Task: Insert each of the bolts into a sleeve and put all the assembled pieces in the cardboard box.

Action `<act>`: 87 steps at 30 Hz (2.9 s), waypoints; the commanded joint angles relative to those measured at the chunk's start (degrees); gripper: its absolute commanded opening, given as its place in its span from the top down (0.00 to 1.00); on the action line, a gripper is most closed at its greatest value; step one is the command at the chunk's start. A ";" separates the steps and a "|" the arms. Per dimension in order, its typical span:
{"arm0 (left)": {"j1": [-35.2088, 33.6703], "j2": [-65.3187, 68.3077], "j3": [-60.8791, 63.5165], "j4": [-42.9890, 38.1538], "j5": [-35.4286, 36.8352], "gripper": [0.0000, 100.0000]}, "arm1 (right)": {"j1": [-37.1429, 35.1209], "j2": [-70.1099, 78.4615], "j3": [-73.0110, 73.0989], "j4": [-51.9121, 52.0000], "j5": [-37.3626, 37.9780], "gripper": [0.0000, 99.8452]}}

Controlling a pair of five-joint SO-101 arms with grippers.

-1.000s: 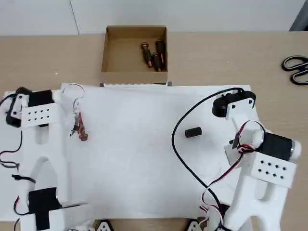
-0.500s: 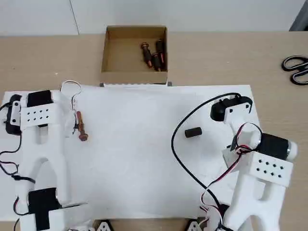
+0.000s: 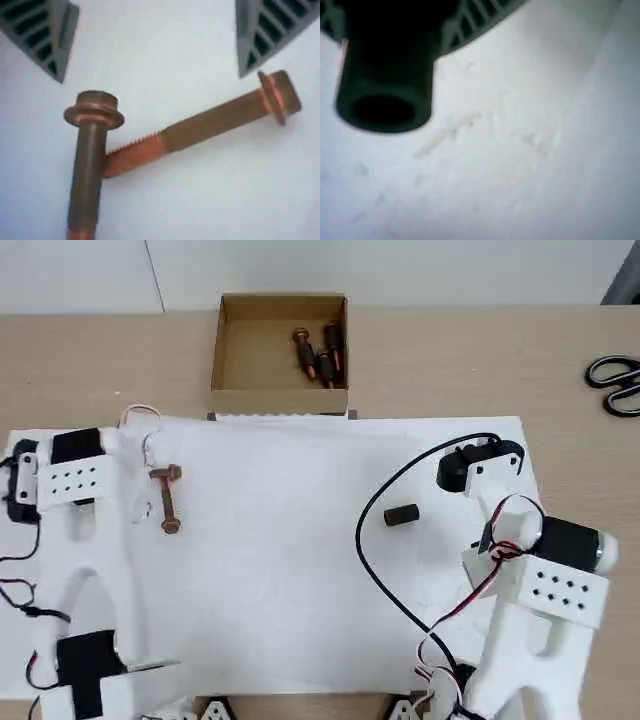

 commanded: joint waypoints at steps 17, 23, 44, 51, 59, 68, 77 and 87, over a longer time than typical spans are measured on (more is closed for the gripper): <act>-3.08 -0.26 -14.20 18.46 -63.21 0.79 | 0.48 -1.36 -0.53 -0.84 0.00 0.99; -3.16 -0.26 -14.29 20.57 -76.84 0.80 | 0.48 -1.36 -0.53 -0.84 0.00 0.99; -5.63 16.09 -30.20 19.87 -134.86 0.98 | 0.48 -1.36 -0.53 -0.22 -0.35 0.99; -4.48 16.26 -36.97 19.87 -152.00 0.97 | 0.48 -1.36 -0.53 -0.22 -0.44 0.99; -2.73 21.27 -38.20 19.69 -163.08 0.89 | 0.48 -1.36 -0.44 -0.31 -0.44 0.99; -0.62 36.40 -51.82 20.13 -166.51 0.88 | 0.48 -1.27 -0.09 -0.22 -0.44 0.99; 2.46 44.84 -59.21 20.57 -166.51 0.88 | 0.48 -0.84 0.00 -0.84 -0.44 0.99; 3.69 50.02 -61.85 18.46 -166.95 0.88 | 0.48 -0.84 0.00 -0.57 -0.35 0.99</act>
